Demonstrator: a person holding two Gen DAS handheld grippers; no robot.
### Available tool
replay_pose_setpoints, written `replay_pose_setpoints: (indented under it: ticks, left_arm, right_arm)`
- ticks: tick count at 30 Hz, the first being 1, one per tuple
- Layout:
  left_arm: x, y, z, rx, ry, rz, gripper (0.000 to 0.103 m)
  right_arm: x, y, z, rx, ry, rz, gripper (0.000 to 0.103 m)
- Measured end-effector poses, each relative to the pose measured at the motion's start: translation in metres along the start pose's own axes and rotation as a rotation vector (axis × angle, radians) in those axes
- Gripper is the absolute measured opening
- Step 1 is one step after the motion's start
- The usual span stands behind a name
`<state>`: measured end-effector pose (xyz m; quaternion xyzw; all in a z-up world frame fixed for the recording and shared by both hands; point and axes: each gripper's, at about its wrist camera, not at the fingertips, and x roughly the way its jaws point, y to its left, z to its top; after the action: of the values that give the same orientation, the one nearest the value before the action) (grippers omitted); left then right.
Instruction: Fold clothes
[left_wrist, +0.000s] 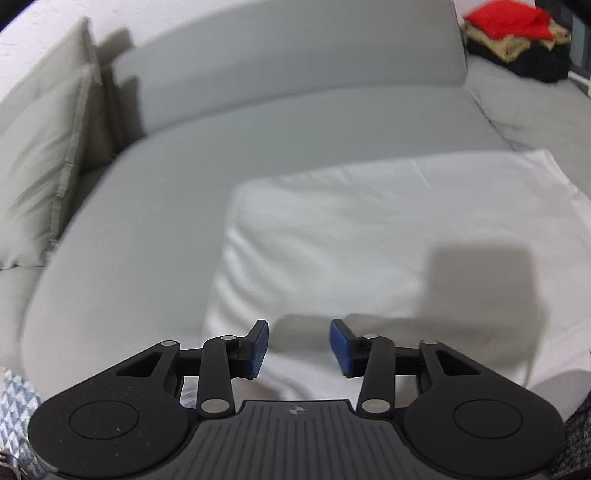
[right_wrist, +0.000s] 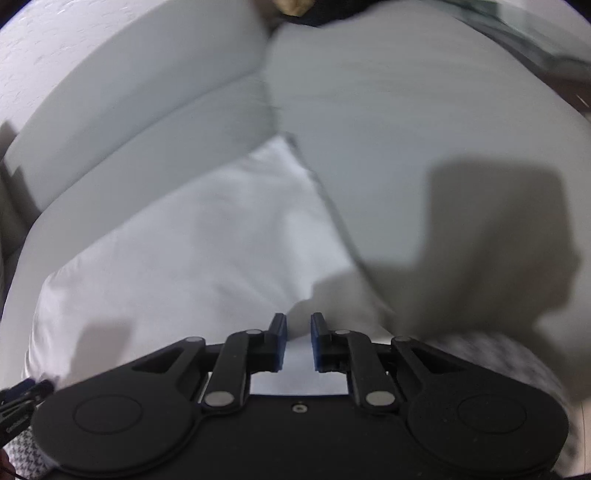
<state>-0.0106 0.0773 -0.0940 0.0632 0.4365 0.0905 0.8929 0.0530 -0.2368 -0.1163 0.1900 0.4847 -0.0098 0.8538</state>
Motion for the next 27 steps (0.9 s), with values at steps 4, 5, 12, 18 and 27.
replay_pose_setpoints:
  ticks: [4, 5, 12, 18, 27]
  left_arm:
    - [-0.037, 0.012, -0.012, -0.079, -0.088, -0.017, 0.04]
    - [-0.044, 0.011, -0.013, -0.096, -0.101, -0.032, 0.04]
    - [-0.076, -0.011, -0.025, -0.076, -0.161, -0.076, 0.045]
    - [-0.085, -0.032, -0.03, -0.044, -0.15, -0.059, 0.045]
    - [-0.074, -0.037, -0.039, -0.014, -0.107, -0.032, 0.048]
  right_arm:
    - [-0.047, -0.013, -0.013, 0.071, -0.069, 0.077, 0.02]
    - [-0.057, -0.012, -0.015, 0.08, -0.084, 0.099, 0.02]
    - [-0.109, 0.014, -0.022, -0.017, -0.21, 0.186, 0.025]
    - [-0.112, 0.004, -0.033, -0.021, -0.212, 0.225, 0.028]
    - [-0.09, -0.012, -0.044, 0.034, -0.145, 0.24, 0.028]
